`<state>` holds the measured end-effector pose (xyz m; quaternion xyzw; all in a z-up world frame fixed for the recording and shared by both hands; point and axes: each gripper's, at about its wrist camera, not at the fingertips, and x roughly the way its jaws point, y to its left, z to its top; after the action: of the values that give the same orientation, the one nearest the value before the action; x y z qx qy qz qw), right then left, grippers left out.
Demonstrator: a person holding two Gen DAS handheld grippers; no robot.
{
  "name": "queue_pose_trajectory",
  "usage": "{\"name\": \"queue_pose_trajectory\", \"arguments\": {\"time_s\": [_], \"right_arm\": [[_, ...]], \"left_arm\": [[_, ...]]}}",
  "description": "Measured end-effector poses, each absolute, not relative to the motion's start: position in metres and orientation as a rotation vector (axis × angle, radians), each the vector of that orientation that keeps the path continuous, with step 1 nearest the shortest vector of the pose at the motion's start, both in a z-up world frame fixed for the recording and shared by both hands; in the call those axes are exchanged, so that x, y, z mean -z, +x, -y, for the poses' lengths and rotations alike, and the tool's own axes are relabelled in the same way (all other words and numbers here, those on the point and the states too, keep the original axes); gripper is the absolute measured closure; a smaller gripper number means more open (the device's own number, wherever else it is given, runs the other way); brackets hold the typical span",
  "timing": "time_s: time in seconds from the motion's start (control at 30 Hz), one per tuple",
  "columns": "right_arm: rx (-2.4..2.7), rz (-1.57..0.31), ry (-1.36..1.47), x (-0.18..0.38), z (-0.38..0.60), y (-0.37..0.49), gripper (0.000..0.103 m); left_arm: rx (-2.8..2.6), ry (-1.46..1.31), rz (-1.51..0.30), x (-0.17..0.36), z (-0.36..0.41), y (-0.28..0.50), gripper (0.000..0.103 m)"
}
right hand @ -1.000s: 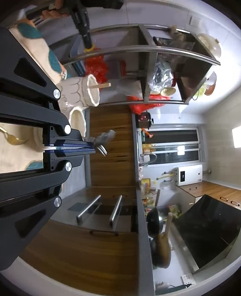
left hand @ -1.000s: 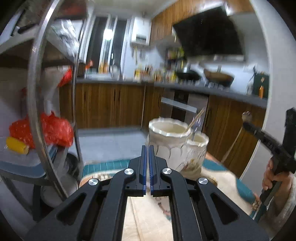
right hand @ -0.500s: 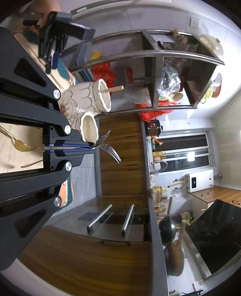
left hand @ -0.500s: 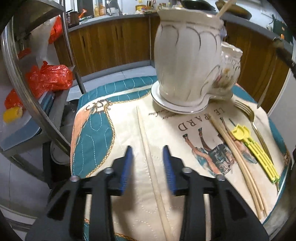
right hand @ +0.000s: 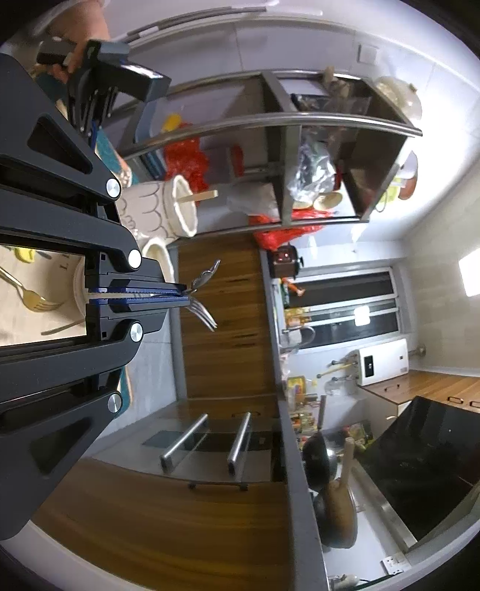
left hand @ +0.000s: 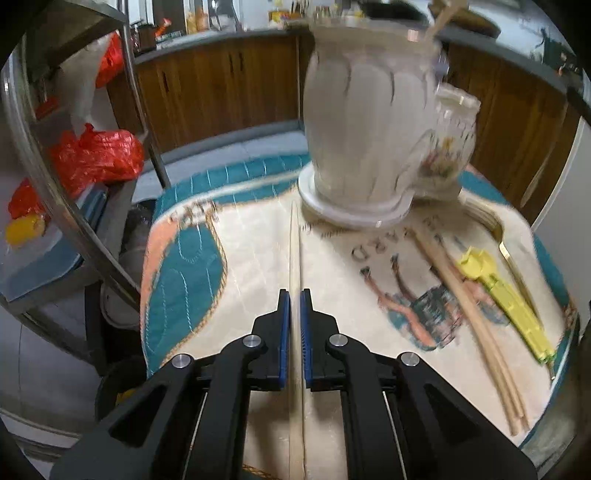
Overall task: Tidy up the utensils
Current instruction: 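Carry the spoon into the short cup while the left tool lowers the chopstick into the tall cup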
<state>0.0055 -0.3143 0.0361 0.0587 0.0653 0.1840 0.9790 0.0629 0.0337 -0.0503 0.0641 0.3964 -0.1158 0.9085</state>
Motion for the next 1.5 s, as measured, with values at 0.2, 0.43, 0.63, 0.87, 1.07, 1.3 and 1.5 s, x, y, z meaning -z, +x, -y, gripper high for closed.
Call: {"name": "queue_pose_trajectory", "arguments": {"time_s": [0.2,0.43,0.63,0.87,1.07,1.3,1.5], "right_arm": [[-0.369,-0.055,0.124,-0.065,0.311,0.008,0.1],[-0.431,0.026,0.197,-0.098,0.298,0.031,0.1],[-0.476,0.046,0.297,-0.104,0.298,0.062,0.1],[-0.532,0.001,0.413,-0.084,0.3,0.1,0.1],[-0.552,-0.084,0.463,-0.062,0.297,0.126,0.1],[-0.517,-0.203,0.405,-0.043,0.29,0.134,0.1],[-0.469,-0.267,0.406,-0.03,0.293,0.135,0.1]], "left_arm": [[0.219,0.028,-0.546,-0.003,-0.056,0.046,0.097],[0.322,-0.078,-0.237,-0.073,-0.048,0.054,0.097],[0.424,-0.196,-0.163,-0.094,-0.027,0.101,0.097],[0.417,-0.247,-0.115,-0.086,-0.007,0.147,0.097],[0.393,-0.243,-0.131,-0.065,-0.004,0.167,0.097],[0.366,-0.134,-0.117,-0.049,-0.011,0.126,0.097],[0.351,-0.114,-0.188,-0.037,-0.015,0.112,0.097]]}}
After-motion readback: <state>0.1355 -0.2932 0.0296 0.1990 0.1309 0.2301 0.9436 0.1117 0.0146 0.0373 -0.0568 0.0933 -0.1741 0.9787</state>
